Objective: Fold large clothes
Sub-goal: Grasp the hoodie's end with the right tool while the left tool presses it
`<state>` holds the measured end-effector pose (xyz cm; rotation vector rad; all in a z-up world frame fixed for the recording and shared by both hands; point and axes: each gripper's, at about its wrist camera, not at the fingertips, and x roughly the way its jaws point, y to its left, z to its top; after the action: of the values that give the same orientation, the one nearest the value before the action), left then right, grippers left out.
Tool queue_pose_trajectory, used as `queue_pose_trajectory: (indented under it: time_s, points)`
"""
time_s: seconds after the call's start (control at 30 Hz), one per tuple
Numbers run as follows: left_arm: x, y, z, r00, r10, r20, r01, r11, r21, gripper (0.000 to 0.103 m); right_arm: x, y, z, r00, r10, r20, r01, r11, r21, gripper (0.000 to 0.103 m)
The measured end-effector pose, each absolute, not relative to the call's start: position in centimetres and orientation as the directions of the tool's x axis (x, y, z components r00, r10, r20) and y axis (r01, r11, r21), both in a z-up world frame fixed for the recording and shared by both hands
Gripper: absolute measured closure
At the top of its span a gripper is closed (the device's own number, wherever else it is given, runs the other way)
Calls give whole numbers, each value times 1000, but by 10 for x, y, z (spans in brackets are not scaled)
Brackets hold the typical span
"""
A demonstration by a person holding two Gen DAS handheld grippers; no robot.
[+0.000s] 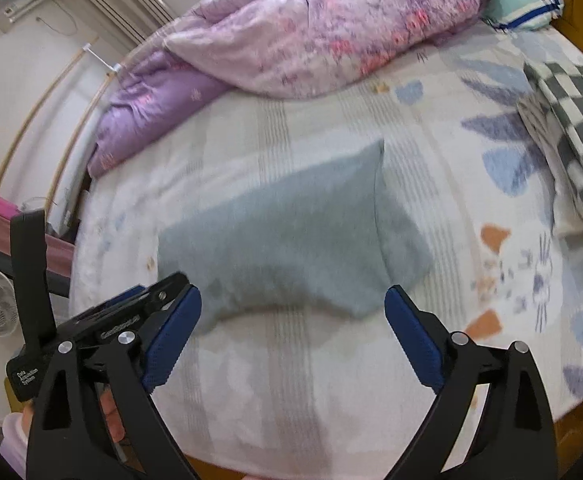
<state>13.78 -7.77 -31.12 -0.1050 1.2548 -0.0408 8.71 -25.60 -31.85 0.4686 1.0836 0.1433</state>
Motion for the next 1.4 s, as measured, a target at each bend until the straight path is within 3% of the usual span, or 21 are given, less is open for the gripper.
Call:
queue_pose_trajectory:
  time_s: [0.3, 0.5, 0.7, 0.83, 0.97, 1.03, 1.17, 1.2, 1.23, 1.27, 1.3, 1.33, 1.37, 1.4]
  points:
    - [197, -98, -306, 358, -29, -933, -8, 999, -34, 16, 185, -333, -345, 562, 526, -638, -116, 814, 569, 13]
    - [228, -98, -323, 351, -9, -936, -15, 1000, -16, 16, 285, -365, -436, 414, 593, -690, -148, 792, 592, 13]
    - [238, -96, -357, 308, 21, -951, -28, 1000, 13, 16, 346, -370, -538, 240, 745, -622, -113, 658, 744, 14]
    - [236, -95, -387, 278, 39, -960, -23, 999, 34, 16, 345, -375, -560, 231, 857, -461, -148, 500, 853, 15]
    - [236, -88, -410, 273, 23, -962, -79, 997, 1, 17, 326, -350, -560, 40, 898, -437, -216, 435, 874, 15]
    - [234, -83, -416, 260, -8, -966, -125, 991, -42, 18, 308, -334, -557, -24, 883, -469, -251, 449, 858, 14]
    - [229, -81, -414, 254, -42, -966, -177, 980, -90, 34, 265, -320, -561, -89, 926, -368, -140, 354, 925, 16]
    - [229, -83, -412, 251, -52, -967, -174, 980, -98, 38, 257, -321, -560, -74, 922, -381, -134, 369, 920, 19]
    - [230, -86, -409, 247, -63, -967, -162, 981, -106, 44, 243, -323, -559, -48, 898, -438, -119, 430, 895, 36]
    - [232, -88, -407, 244, -71, -967, -146, 983, -109, 53, 236, -326, -558, -17, 863, -506, -87, 503, 860, 65]
    - [235, -92, -403, 243, -72, -967, -124, 987, -104, 58, 229, -332, -562, 9, 836, -549, 7, 549, 836, 72]
    - [238, -93, -400, 237, -65, -969, -119, 988, -95, 68, 224, -339, -567, 21, 853, -522, 110, 517, 849, 81]
    - [241, -94, -399, 226, -59, -972, -122, 989, -88, 78, 217, -346, -568, 46, 867, -495, 201, 478, 855, 85]
    - [246, -94, -399, 207, -59, -976, -126, 988, -87, 82, 213, -347, -565, 65, 861, -505, 228, 480, 847, 85]
